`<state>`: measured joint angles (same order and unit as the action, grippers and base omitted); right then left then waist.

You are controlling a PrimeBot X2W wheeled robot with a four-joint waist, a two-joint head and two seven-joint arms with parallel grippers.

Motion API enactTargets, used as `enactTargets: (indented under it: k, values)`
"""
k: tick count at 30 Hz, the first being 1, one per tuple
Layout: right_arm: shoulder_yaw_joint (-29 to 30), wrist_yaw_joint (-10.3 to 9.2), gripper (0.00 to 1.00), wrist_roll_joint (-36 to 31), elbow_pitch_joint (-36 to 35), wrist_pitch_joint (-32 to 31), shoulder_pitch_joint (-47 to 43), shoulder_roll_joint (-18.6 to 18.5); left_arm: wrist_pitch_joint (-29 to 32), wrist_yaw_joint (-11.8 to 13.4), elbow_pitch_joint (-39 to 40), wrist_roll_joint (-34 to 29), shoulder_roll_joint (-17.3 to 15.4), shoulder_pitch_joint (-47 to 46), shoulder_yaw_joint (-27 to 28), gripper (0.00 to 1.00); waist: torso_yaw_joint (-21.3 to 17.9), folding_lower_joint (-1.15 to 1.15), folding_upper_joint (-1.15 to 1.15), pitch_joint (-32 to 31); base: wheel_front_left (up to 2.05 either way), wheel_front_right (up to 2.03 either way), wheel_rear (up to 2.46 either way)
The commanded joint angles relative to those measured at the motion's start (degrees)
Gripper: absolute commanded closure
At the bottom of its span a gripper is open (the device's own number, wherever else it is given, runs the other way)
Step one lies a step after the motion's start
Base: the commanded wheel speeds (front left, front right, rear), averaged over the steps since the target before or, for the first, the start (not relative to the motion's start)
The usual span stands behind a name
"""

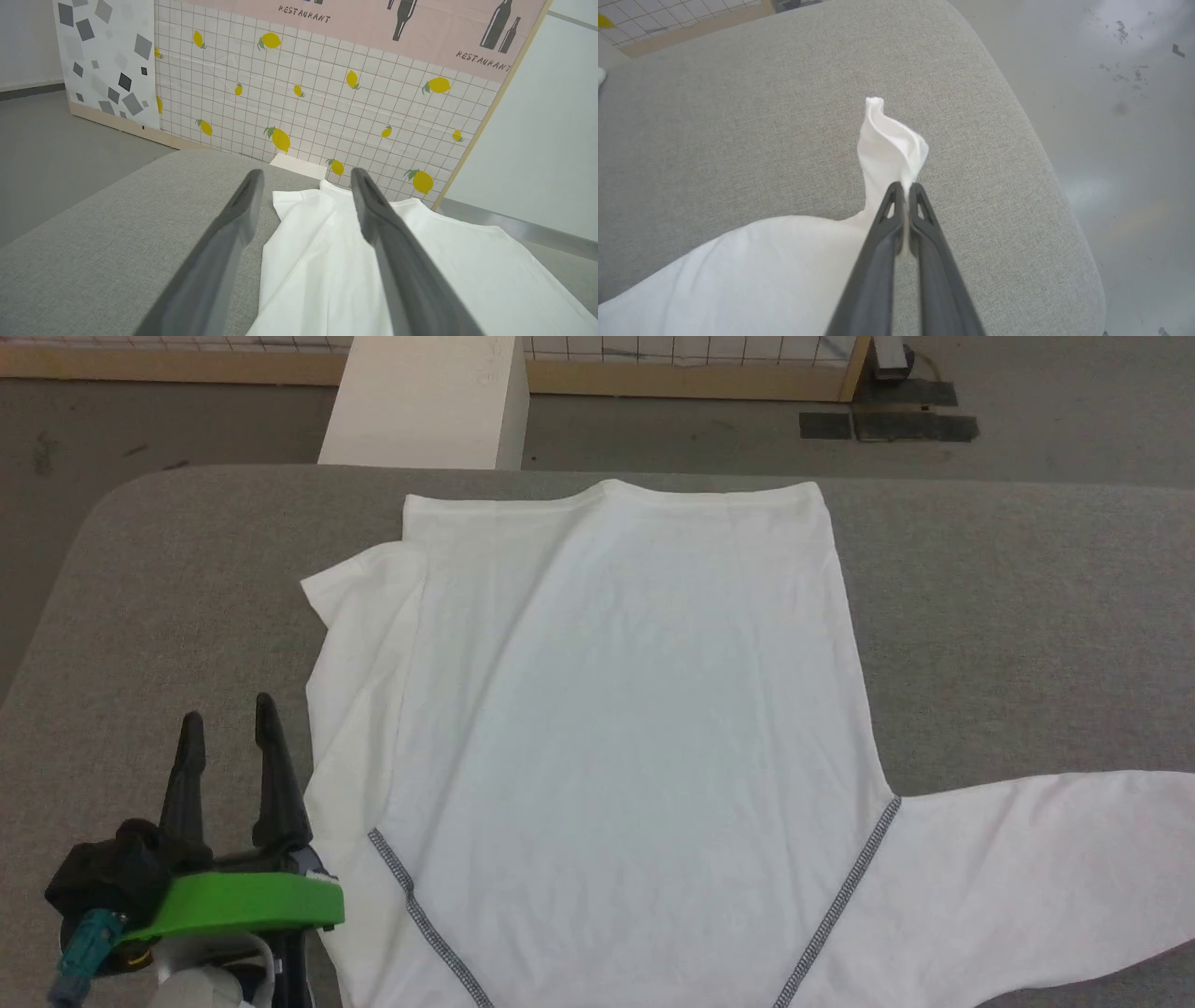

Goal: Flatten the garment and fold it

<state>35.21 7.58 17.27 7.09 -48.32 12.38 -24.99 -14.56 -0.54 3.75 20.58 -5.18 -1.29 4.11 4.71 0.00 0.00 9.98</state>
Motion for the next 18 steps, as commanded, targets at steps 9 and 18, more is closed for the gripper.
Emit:
enactTargets:
  k: [9, 18]
  values:
    - [-14.3, -0.09, 1.00, 10.3, -16.6, -7.3, -2.9, -0.6, -0.1, 0.3, 0.6, 0.4, -0.1, 2.4, 0.3, 0.00, -1.3, 0.00, 0.00, -3.5, 0.00, 0.00, 0.00]
    - [-34.1, -0.09, 1.00, 19.5, -25.4, -10.5, -1.2, 4.9, 0.3, 0.6, 1.0, 0.7, -0.2, 3.2, -0.1, 0.00, -1.3, 0.00, 0.00, -4.2, 0.00, 0.00, 0.00]
